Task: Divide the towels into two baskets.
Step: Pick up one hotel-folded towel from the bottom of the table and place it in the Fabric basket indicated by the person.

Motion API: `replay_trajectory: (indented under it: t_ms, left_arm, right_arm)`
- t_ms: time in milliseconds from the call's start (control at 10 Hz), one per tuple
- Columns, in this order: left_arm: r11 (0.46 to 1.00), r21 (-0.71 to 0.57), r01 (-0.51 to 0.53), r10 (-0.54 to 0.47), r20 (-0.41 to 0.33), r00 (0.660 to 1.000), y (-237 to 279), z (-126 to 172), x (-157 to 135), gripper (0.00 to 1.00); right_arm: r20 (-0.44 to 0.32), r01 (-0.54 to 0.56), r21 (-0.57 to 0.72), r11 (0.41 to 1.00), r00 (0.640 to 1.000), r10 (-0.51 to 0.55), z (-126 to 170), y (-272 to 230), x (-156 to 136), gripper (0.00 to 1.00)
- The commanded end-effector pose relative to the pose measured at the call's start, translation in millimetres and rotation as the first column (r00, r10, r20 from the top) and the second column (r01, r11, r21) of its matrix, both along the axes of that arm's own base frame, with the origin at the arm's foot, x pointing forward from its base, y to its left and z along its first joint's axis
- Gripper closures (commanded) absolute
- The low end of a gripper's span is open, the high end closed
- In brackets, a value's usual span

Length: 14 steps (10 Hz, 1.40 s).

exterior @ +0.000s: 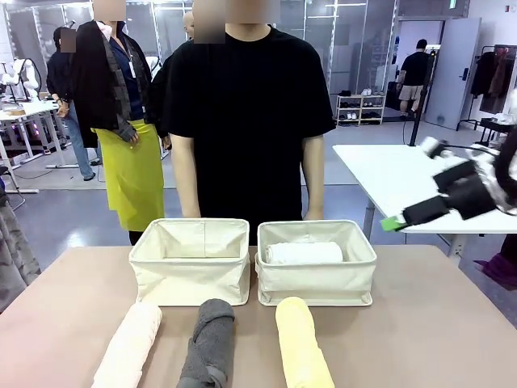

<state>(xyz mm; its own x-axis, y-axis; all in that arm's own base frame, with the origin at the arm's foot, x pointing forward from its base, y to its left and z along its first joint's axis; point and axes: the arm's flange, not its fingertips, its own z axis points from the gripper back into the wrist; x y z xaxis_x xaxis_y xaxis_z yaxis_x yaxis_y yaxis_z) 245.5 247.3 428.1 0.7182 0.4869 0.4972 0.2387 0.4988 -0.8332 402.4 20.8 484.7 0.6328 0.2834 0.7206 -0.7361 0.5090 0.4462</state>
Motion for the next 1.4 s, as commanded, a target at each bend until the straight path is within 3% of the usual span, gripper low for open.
replay_trajectory:
  t_ms: [0, 400, 500, 700, 800, 900, 1000, 1100, 1200, 1300]
  left_arm:
    - [1.0, -0.014, 0.001, -0.001, 0.027, 1.0, 2.4, 0.2, -0.8, 0.0]
    - [1.0, -0.014, 0.001, -0.001, 0.027, 1.0, 2.4, 0.2, -0.8, 0.0]
    - [1.0, -0.014, 0.001, -0.001, 0.027, 1.0, 2.4, 0.2, -0.8, 0.0]
    - [1.0, -0.014, 0.001, -0.001, 0.027, 1.0, 2.4, 0.2, -0.8, 0.0]
    - [1.0, -0.014, 0.001, -0.001, 0.027, 1.0, 2.4, 0.2, -0.8, 0.0]
    - [1.0, -0.014, 0.001, -0.001, 0.027, 1.0, 2.4, 0.2, -0.8, 0.0]
    - [1.0, -0.014, 0.001, -0.001, 0.027, 1.0, 2.4, 0.2, -0.8, 0.0]
    - [1.0, -0.014, 0.001, -0.001, 0.027, 1.0, 2.4, 0.2, -0.8, 0.0]
    - [1.0, -0.014, 0.001, -0.001, 0.027, 1.0, 2.4, 0.2, -0.8, 0.0]
    - [1.0, -0.014, 0.001, -0.001, 0.027, 1.0, 2.4, 0.2, -0.8, 0.0]
  right_arm:
    - [-0.097, 0.059, 0.142, 0.988, 0.994, -0.046, -17.6, -53.2, -35.9, 0.0]
    - [-0.204, 0.122, 0.305, 0.945, 0.977, -0.06, -30.9, -147.6, -107.4, 0.0]
    - [-0.271, 0.167, 0.32, 0.933, 0.959, -0.078, -37.9, -162.6, -129.3, 0.0]
    - [-0.403, 0.218, 0.328, 0.919, 0.912, -0.073, -42.6, -176.9, -177.6, 0.0]
    - [-0.517, 0.269, 0.302, 0.915, 0.852, -0.08, -46.1, -179.9, -194.7, 0.0]
    - [-0.537, 0.273, 0.293, 0.916, 0.84, -0.079, -46.8, -180.2, -201.5, 0.0]
    - [-0.644, 0.294, 0.234, 0.927, 0.761, -0.079, -49.1, -183.6, -206.0, 0.0]
    - [-0.615, 0.288, 0.202, 0.936, 0.781, -0.107, -46.1, -184.3, -196.7, 0.0]
    - [-0.558, 0.275, 0.281, 0.92, 0.826, -0.076, -51.3, -201.4, -192.8, 0.0]
    - [-0.558, 0.275, 0.281, 0.92, 0.826, -0.076, -51.3, -201.4, -192.8, 0.0]
